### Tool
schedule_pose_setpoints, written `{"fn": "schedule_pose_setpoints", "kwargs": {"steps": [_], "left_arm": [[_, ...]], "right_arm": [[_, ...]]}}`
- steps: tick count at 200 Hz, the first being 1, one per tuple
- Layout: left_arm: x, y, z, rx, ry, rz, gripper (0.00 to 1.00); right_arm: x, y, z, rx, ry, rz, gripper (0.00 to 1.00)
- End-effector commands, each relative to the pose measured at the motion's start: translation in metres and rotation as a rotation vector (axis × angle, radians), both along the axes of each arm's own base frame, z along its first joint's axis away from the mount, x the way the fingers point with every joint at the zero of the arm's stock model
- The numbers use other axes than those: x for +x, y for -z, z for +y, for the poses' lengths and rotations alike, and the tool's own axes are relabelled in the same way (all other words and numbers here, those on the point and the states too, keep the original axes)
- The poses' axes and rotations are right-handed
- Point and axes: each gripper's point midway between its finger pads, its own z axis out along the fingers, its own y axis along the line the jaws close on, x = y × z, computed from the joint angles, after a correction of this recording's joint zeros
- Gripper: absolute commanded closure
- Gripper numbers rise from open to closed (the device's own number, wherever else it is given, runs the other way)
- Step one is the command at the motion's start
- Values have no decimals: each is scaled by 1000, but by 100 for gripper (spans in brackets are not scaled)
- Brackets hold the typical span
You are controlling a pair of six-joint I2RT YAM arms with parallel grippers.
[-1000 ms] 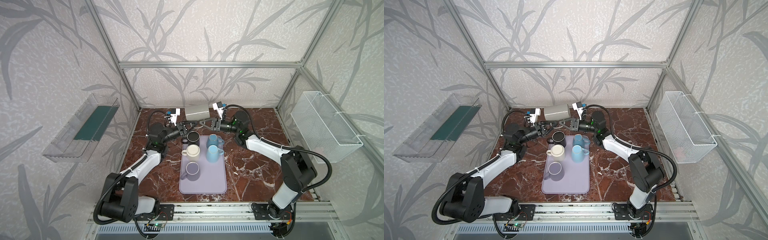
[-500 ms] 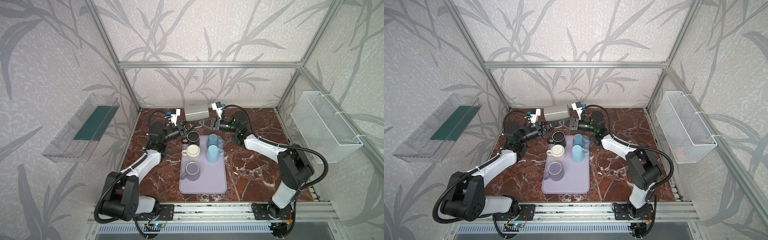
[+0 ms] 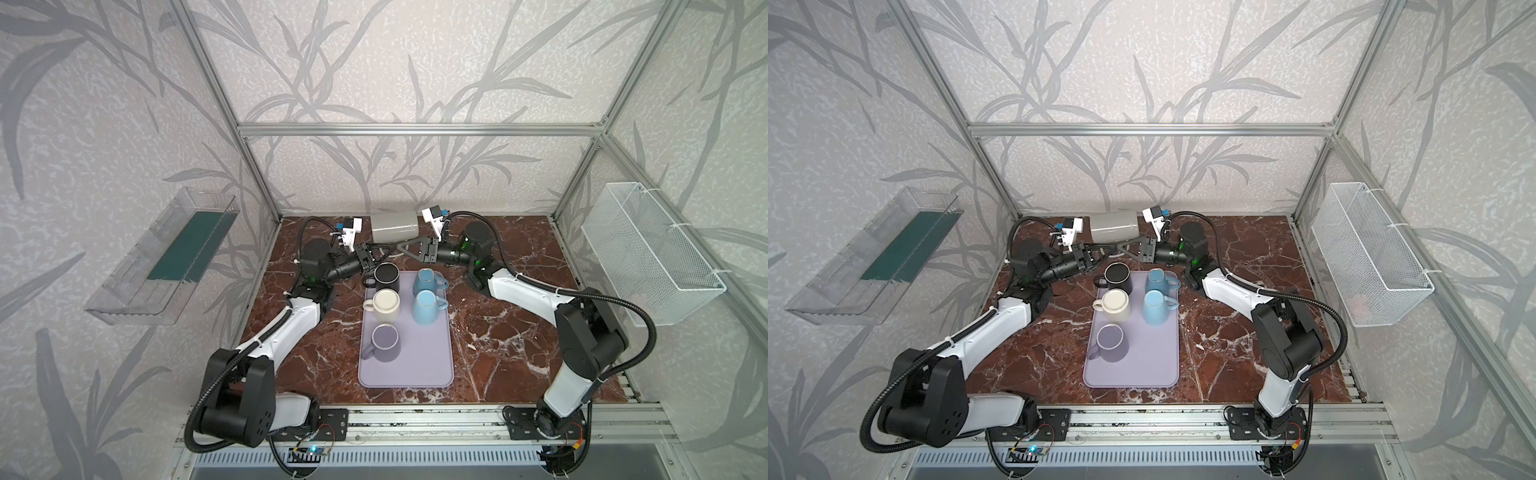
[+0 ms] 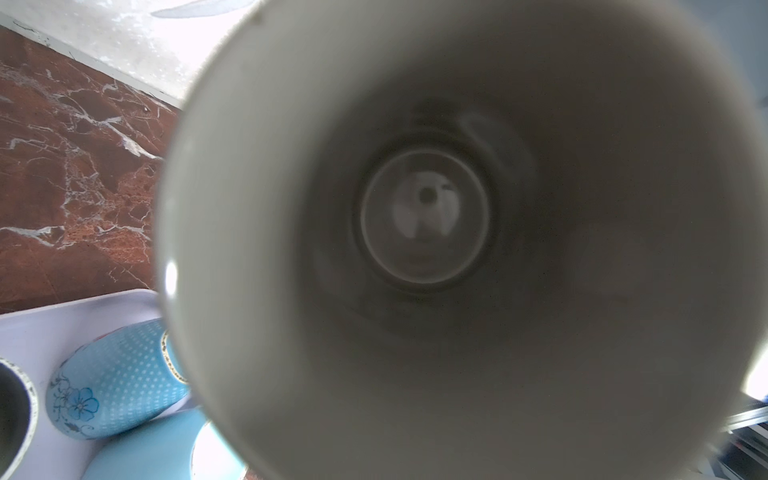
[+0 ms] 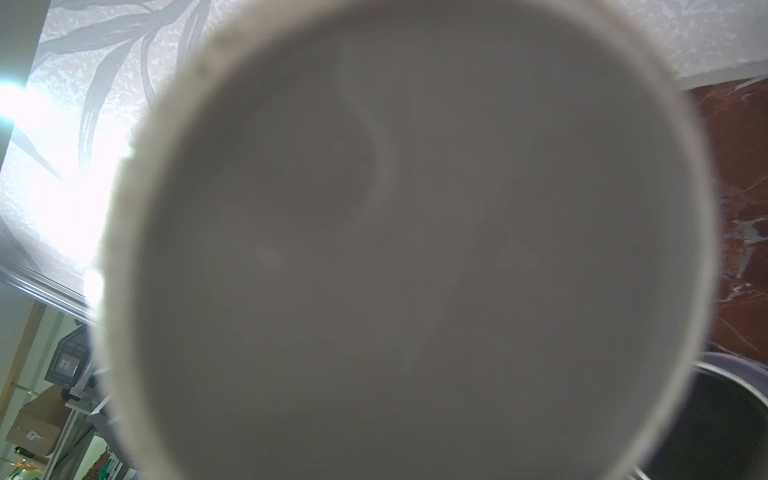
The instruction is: Turn the mug right side up
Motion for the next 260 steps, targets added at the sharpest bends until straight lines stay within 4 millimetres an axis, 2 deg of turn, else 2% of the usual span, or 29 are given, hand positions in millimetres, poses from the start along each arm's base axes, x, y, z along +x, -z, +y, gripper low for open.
{"fn": "schedule_pose_setpoints", "kwargs": {"steps": [1, 15, 49, 75, 260], "left_arm": [[-6, -32, 2, -10, -10, -108, 100], [-6, -33, 2, -17, -13, -107, 100], [-4, -31, 3, -13, -16, -94, 100], [-4, -29, 5, -2, -36, -84, 100], [-4, -58, 21, -39, -124, -151, 100]], "right_arm": [[-13, -28, -2, 47, -15, -123, 74], [-12, -28, -3, 49, -10, -117, 70], [-8, -21, -1, 56, 0, -88, 70], [-3, -15, -1, 70, 1, -56, 62], [2, 11, 4, 75, -9, 42, 57]]}}
